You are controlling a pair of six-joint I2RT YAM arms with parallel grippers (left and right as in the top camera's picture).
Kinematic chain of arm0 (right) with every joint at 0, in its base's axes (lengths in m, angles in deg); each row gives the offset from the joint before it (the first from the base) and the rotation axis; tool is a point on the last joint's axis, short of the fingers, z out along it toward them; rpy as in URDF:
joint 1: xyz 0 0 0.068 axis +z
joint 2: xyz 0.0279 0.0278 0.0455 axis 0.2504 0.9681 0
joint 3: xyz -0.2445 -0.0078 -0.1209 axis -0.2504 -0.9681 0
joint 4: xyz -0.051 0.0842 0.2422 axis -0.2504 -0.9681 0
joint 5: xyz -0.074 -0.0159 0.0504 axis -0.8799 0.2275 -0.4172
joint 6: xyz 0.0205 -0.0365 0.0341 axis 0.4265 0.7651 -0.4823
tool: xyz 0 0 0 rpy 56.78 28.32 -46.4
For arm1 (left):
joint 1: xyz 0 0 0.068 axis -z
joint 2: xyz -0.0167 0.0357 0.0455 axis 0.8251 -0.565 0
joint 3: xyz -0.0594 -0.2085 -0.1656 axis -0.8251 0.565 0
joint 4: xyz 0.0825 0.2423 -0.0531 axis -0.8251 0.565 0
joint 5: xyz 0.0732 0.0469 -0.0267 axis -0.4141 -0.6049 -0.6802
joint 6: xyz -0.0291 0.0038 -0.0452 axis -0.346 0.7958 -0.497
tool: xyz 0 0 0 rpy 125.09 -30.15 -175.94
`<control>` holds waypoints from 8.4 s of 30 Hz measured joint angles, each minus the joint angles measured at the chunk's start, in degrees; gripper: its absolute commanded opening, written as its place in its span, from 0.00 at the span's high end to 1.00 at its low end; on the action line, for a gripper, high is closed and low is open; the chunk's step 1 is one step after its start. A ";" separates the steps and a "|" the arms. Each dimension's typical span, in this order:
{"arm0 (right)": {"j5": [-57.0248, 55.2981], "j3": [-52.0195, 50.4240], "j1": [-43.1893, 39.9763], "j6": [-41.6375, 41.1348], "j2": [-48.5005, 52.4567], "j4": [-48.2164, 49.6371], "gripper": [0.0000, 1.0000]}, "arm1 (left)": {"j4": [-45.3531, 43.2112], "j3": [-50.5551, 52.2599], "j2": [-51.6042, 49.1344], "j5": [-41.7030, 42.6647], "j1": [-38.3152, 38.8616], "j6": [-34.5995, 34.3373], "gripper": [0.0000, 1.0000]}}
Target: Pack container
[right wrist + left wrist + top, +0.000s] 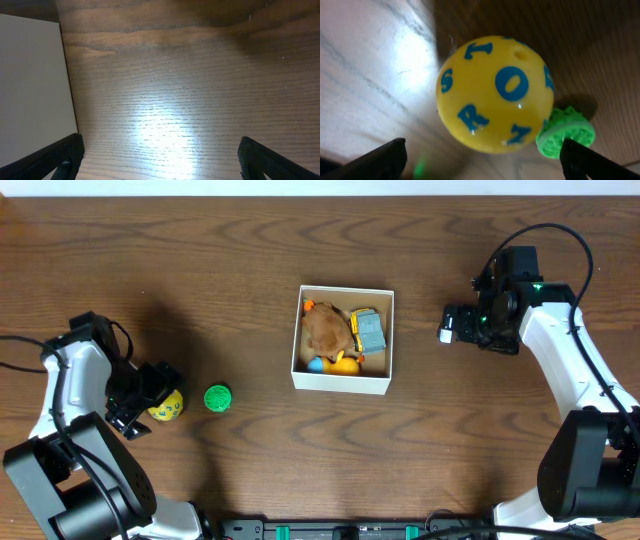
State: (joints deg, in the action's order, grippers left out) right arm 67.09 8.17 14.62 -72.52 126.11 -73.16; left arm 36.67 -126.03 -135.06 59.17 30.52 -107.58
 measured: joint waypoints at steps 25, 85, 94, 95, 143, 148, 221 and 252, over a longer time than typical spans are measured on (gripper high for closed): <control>0.02 0.00 0.00 0.22 0.02 -0.11 0.01 | -4.96 1.70 -0.02 -0.24 0.00 -0.20 0.02; 0.00 0.00 0.00 0.20 0.02 -0.22 0.01 | -1.57 -3.63 9.75 -2.49 9.03 1.07 0.92; 0.00 0.00 0.00 0.22 0.02 -0.22 0.01 | -11.28 -3.65 8.96 -5.22 9.68 2.82 0.02; 0.00 0.00 0.00 0.22 0.02 -0.22 0.01 | -12.50 -3.67 8.96 -5.40 9.99 3.08 0.02; 1.40 0.00 0.00 0.20 0.02 -0.50 0.01 | -26.73 -6.91 -11.30 -5.22 18.45 4.63 0.13; 1.40 0.00 0.00 0.20 0.02 -0.59 0.01 | -25.66 -6.93 -11.30 -4.50 18.47 4.98 0.14; 1.42 0.00 0.00 0.20 0.02 -1.18 0.01 | -2.19 -33.35 -7.98 -6.71 52.89 11.10 0.94; 1.40 0.00 0.00 2.73 0.02 -0.48 0.01 | 6.14 -33.92 0.92 -9.49 39.39 4.61 0.02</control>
State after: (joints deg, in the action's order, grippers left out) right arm 68.49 8.17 14.62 -69.78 126.14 -73.64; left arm 42.81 -159.95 -134.14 49.68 69.91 -102.97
